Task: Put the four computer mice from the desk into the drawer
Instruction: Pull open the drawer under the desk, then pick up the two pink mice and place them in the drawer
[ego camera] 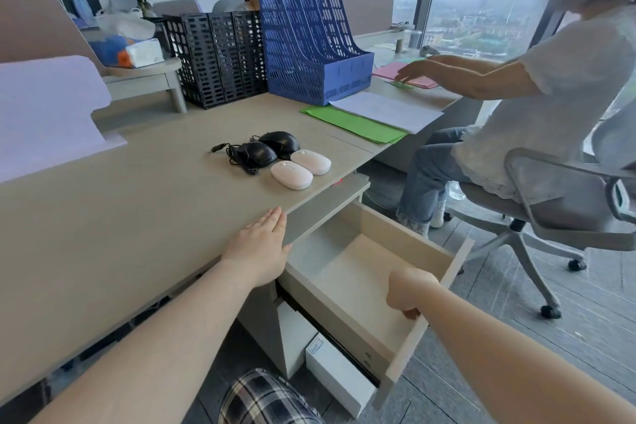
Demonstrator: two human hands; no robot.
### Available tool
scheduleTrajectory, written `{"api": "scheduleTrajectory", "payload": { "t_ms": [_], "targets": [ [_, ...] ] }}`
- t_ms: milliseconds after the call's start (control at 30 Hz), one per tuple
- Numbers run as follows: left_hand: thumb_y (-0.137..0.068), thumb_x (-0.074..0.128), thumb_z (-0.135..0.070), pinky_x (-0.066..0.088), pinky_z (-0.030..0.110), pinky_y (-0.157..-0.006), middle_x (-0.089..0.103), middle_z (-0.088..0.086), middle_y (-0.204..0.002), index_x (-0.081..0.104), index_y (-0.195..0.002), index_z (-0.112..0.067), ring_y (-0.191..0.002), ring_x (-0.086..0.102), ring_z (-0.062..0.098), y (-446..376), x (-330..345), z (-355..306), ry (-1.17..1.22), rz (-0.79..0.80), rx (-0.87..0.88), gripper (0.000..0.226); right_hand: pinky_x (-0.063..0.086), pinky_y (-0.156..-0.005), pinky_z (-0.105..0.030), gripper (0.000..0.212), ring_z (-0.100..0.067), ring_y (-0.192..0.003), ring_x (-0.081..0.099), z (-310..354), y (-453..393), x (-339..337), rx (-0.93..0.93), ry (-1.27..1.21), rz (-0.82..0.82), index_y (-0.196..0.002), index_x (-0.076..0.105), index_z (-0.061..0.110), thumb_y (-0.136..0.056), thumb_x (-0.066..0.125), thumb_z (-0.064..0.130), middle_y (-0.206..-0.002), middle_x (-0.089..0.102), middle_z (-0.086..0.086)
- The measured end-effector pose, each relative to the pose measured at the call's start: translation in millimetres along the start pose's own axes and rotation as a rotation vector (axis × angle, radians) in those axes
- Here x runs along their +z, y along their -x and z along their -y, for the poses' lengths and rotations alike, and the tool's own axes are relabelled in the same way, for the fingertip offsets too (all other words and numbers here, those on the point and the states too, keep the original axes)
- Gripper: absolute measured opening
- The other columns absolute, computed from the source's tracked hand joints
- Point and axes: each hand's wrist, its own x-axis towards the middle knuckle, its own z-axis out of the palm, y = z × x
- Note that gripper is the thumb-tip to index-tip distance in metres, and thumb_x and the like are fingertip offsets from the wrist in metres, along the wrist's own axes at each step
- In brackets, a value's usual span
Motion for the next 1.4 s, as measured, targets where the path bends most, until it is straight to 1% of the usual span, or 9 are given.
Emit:
{"api": "scheduleTrajectory", "payload": {
  "t_ms": [233,333,500,600,667,833,967,1200,1400],
  "targets": [
    [-0.101,0.028,-0.035,0.015,0.03,-0.119,0.01,0.004,-0.162,0.014,-0.152,-0.01,-0.149,0.011,0.015,-1.0,-0.6,-0.7,0.001,-0.069,-0.007,0.058,0.057,-0.079,-0.038,0.041,-0.021,-0.048,0.054,-15.6,0.2,-2.2,0.041,-0.021,0.161,-0.074,0.069,-0.007,-0.086,0.032,0.007,-0.064,0.066,-0.013],
    [-0.101,0.029,-0.034,0.028,0.032,-0.113,0.026,0.004,-0.158,0.029,-0.148,-0.011,-0.144,0.029,0.019,-3.6,-9.3,-5.3,-0.021,-0.101,-0.037,0.052,0.053,-0.091,-0.036,0.046,-0.017,-0.053,0.056,-7.2,-9.8,-10.1,0.014,-0.008,0.18,-0.059,0.065,0.003,-0.088,0.031,0.014,-0.065,0.065,-0.005],
    [-0.101,0.03,-0.034,0.045,0.036,-0.08,0.059,0.007,-0.123,0.054,-0.116,-0.012,-0.108,0.06,0.031,-11.1,-21.2,-7.7,-0.101,-0.127,-0.042,0.036,0.051,-0.08,-0.03,0.042,-0.014,-0.05,0.055,16.5,-21.1,-34.4,-0.032,-0.008,0.07,-0.05,0.058,0.008,-0.084,0.033,0.013,-0.04,0.059,0.002],
    [-0.099,0.034,-0.035,0.038,0.035,-0.071,0.06,0.007,-0.114,0.054,-0.112,-0.013,-0.105,0.058,0.031,-19.7,-23.0,-5.1,-0.023,-0.186,-0.053,0.032,0.052,-0.073,-0.03,0.032,-0.022,-0.068,0.066,29.8,-25.7,-49.6,-0.083,-0.084,-0.101,-0.059,0.06,0.008,-0.083,0.041,0.017,-0.062,0.062,-0.001],
    [-0.097,0.039,-0.036,0.041,0.036,-0.073,0.058,0.007,-0.118,0.052,-0.12,-0.014,-0.109,0.054,0.031,-26.6,-21.2,-1.6,0.084,-0.231,-0.08,0.034,0.05,-0.075,-0.032,0.024,-0.029,-0.09,0.066,38.5,-28.9,-63.4,-0.13,-0.162,-0.282,-0.082,0.064,0.008,-0.085,0.045,0.023,-0.085,0.064,-0.007],
    [-0.091,0.052,-0.046,0.04,0.04,-0.098,0.046,0.011,-0.137,0.037,-0.139,-0.01,-0.127,0.042,0.03,-50.3,-12.8,6.4,0.336,-0.318,-0.196,0.061,0.047,-0.069,-0.032,0.028,-0.029,-0.09,0.062,64.9,-34.6,-105.5,-0.217,-0.474,-0.633,-0.09,0.062,0.011,-0.09,0.044,0.033,-0.095,0.067,-0.007],
    [-0.082,0.062,-0.054,0.036,0.038,-0.104,0.045,0.015,-0.14,0.036,-0.139,-0.007,-0.13,0.04,0.03,-80.2,-8.8,15.3,0.522,-0.334,-0.26,0.078,0.046,-0.085,-0.037,0.039,-0.03,-0.116,0.053,83.2,-47.6,-131.6,-0.296,-0.588,-0.77,-0.12,0.058,0.016,-0.092,0.049,0.04,-0.119,0.063,-0.007],
    [-0.067,0.074,-0.059,0.044,0.039,-0.098,0.051,0.015,-0.132,0.046,-0.123,-0.006,-0.12,0.051,0.029,-120.4,-11.4,18.3,0.671,-0.342,-0.275,0.082,0.04,-0.105,-0.044,0.063,-0.03,-0.133,0.039,112.6,-79.1,-163.7,-0.384,-0.509,-0.702,-0.142,0.037,0.021,-0.087,0.055,0.046,-0.142,0.048,-0.007],
    [-0.067,0.064,-0.071,0.029,0.038,-0.115,0.03,0.009,-0.155,0.025,-0.147,-0.011,-0.142,0.029,0.023,-133.7,-10.7,19.7,0.519,-0.264,-0.227,0.107,0.043,-0.1,-0.04,0.072,-0.032,-0.129,0.048,120.3,-92.3,-174.1,-0.4,-0.529,-0.58,-0.146,0.031,0.012,-0.087,0.058,0.045,-0.142,0.05,-0.011]
  ]
}}
